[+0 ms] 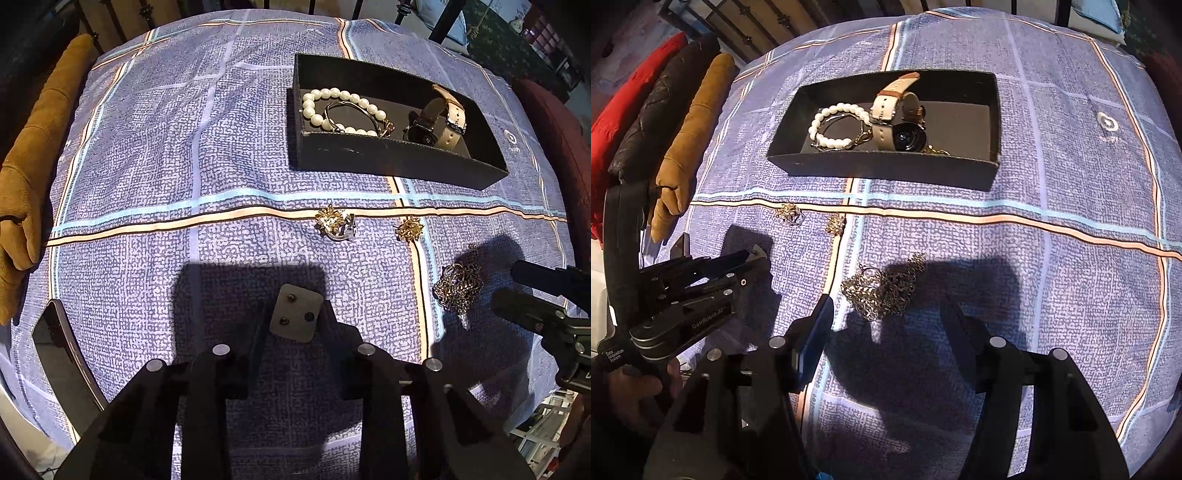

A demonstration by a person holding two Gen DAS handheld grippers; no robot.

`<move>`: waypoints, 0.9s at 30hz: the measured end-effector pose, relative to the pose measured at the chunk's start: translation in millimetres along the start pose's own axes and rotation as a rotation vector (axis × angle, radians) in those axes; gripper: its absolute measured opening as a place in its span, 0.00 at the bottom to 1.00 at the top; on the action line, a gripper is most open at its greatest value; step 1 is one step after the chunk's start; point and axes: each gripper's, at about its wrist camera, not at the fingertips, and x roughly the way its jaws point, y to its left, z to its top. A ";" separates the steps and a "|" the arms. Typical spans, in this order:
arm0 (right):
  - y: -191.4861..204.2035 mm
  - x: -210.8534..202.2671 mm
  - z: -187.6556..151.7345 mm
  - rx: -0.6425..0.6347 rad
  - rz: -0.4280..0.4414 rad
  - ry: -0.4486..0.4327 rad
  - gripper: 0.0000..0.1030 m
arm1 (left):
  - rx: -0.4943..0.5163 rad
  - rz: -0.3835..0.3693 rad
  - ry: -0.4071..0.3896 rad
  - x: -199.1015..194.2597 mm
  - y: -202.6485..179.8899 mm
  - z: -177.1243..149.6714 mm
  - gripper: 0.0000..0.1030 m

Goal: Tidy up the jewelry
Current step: 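Grasp the white earring card with the left gripper, then place the earring card in the black box with the left gripper while the right gripper approaches the gold chain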

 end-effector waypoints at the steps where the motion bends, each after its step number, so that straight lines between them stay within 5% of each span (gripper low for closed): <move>1: 4.3 2.2 3.2 -0.014 0.001 -0.002 0.58 | -0.002 -0.006 -0.005 -2.6 0.0 -0.8 0.27; 12: 40.3 40.8 44.7 -0.089 -0.002 0.003 0.48 | -0.021 -0.048 -0.026 -28.2 24.1 5.3 0.27; 17: 44.4 58.2 46.5 -0.118 -0.058 0.044 0.19 | -0.042 -0.055 -0.022 -31.6 25.3 -0.9 0.27; 27: 50.9 59.0 43.3 -0.127 -0.063 0.021 0.15 | -0.041 -0.059 -0.015 -25.8 28.6 3.5 0.27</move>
